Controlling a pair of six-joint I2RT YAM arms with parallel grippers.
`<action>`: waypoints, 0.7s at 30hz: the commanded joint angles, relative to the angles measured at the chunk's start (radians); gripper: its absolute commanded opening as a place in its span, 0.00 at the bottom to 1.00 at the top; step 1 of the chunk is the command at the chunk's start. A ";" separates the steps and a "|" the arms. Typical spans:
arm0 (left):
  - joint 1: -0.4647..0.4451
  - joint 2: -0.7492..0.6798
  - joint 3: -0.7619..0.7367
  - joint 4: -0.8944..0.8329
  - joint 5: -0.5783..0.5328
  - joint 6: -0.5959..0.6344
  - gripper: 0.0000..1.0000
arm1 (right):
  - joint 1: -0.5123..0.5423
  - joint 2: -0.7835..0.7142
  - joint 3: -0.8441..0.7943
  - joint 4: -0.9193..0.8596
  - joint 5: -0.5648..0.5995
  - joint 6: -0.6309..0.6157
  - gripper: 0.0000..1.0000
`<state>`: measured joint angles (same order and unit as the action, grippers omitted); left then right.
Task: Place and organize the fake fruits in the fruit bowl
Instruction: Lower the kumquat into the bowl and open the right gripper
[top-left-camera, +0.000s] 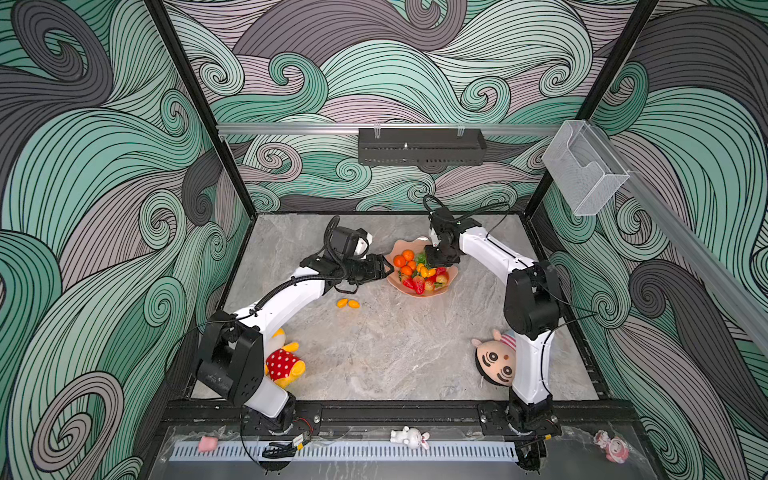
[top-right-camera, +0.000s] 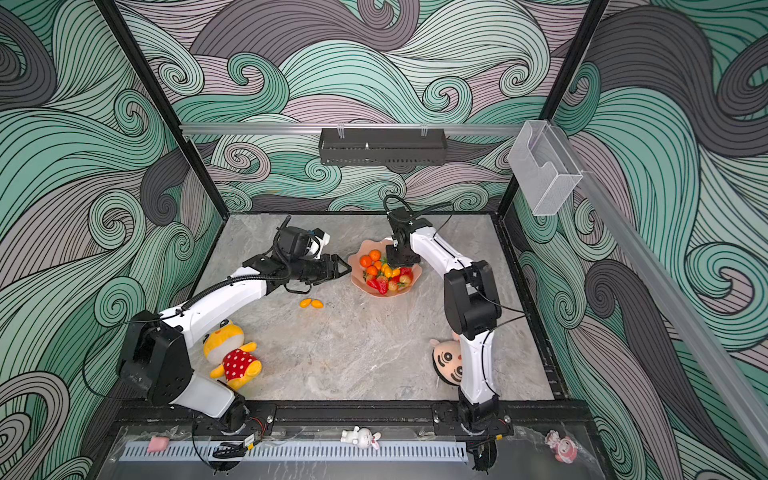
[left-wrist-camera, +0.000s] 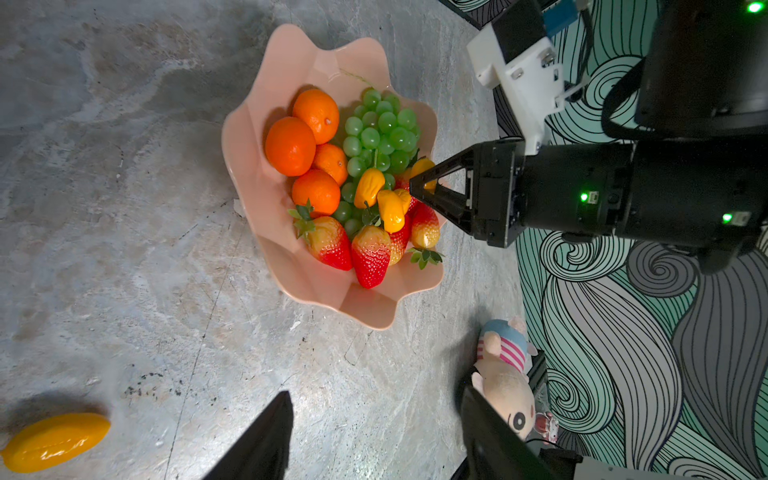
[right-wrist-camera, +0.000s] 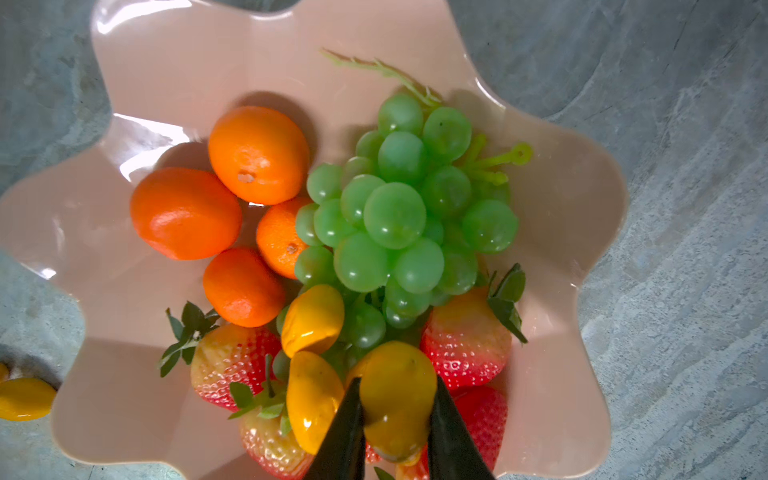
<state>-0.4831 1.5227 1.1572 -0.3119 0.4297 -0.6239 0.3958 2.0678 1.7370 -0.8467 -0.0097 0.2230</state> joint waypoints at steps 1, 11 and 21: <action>-0.006 0.007 0.034 -0.013 0.002 0.015 0.67 | -0.002 0.016 0.032 -0.029 -0.018 -0.008 0.23; -0.005 -0.005 0.034 -0.030 -0.006 0.025 0.67 | -0.003 0.000 0.035 -0.034 -0.001 -0.008 0.40; -0.003 -0.128 0.022 -0.103 -0.101 0.071 0.67 | 0.006 -0.157 -0.041 0.012 0.018 -0.008 0.46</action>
<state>-0.4831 1.4792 1.1572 -0.3725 0.3813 -0.5869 0.3954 2.0037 1.7222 -0.8513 -0.0025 0.2169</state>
